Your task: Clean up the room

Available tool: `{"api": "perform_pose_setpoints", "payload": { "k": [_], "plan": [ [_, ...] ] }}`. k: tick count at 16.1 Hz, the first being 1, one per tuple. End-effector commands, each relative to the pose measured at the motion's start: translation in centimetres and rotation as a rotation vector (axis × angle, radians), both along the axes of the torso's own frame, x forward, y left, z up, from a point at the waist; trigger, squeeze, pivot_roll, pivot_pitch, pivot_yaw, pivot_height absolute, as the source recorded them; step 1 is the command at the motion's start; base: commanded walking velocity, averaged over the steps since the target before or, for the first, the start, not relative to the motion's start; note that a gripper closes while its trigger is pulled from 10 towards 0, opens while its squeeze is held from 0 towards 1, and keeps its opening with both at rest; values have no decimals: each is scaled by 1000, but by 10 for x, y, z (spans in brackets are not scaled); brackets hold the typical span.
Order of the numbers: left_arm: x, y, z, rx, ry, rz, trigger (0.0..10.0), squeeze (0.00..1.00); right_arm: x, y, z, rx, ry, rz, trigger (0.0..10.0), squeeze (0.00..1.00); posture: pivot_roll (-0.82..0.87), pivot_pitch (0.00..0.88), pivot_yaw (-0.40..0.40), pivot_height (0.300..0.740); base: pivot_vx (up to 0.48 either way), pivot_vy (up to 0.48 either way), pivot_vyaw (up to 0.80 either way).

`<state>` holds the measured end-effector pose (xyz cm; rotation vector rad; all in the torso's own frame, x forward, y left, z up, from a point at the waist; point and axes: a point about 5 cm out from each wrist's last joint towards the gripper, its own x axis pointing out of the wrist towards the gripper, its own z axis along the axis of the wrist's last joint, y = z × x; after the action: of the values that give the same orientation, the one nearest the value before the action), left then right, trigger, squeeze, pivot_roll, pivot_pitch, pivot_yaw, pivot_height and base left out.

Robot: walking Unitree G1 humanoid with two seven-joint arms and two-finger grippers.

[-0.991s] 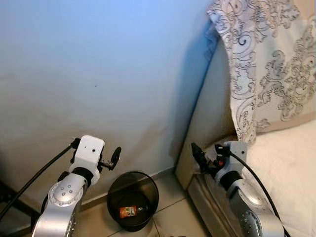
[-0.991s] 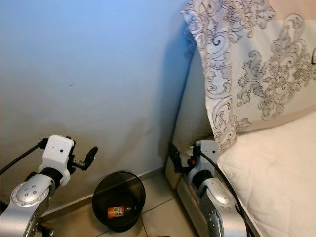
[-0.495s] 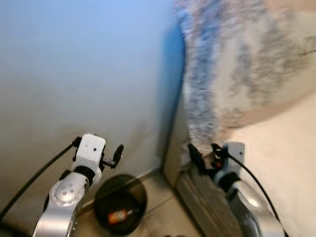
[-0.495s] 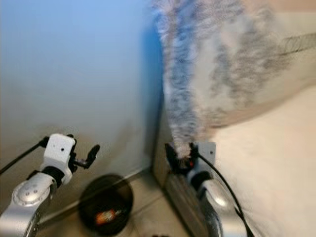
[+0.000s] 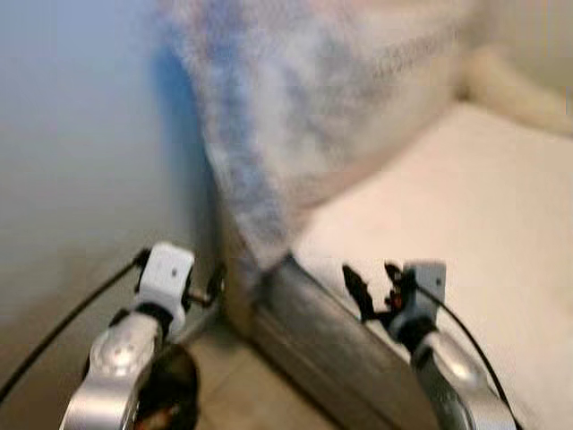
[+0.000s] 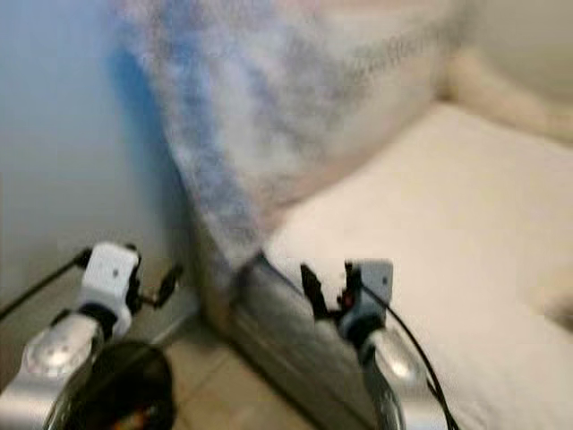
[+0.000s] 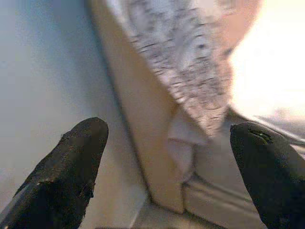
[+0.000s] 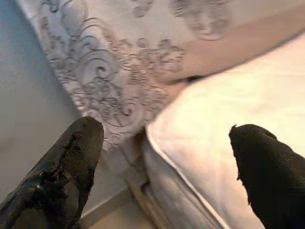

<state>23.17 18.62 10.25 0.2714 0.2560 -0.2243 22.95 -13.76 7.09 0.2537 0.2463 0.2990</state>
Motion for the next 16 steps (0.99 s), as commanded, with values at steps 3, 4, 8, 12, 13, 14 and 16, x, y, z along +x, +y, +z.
{"api": "perform_pose_setpoints", "payload": {
  "k": [3,4,8,12,13,14,16],
  "plan": [
    [0,2,2,6,-7,2,10000,0,1,0,3,-5,-17,-16,10000,1000,111,0,-22,740,0,-334,-725],
    [1,1,2,4,-7,6,10000,0,4,-6,0,-22,1,-71,10000,1000,106,0,-22,740,0,-334,-725],
    [6,1,2,-6,-16,24,10000,0,14,-21,-1,-64,28,-206,10000,1000,99,0,-33,740,0,-333,-725],
    [10,-2,2,-18,-21,33,10000,0,22,-26,1,-80,25,-279,10000,1000,88,0,-28,740,0,-332,-725],
    [12,-3,2,-19,-24,30,10000,0,23,-24,1,-90,23,-271,10000,1000,87,0,-29,740,0,-334,-719],
    [13,-3,3,-20,-25,30,10000,0,24,-24,2,-93,21,-269,10000,1000,88,0,-31,740,0,-334,-719],
    [17,-3,3,-21,-34,38,10000,0,28,-25,4,-95,17,-284,10000,1000,91,0,-37,740,0,-332,-709]
  ]
}}
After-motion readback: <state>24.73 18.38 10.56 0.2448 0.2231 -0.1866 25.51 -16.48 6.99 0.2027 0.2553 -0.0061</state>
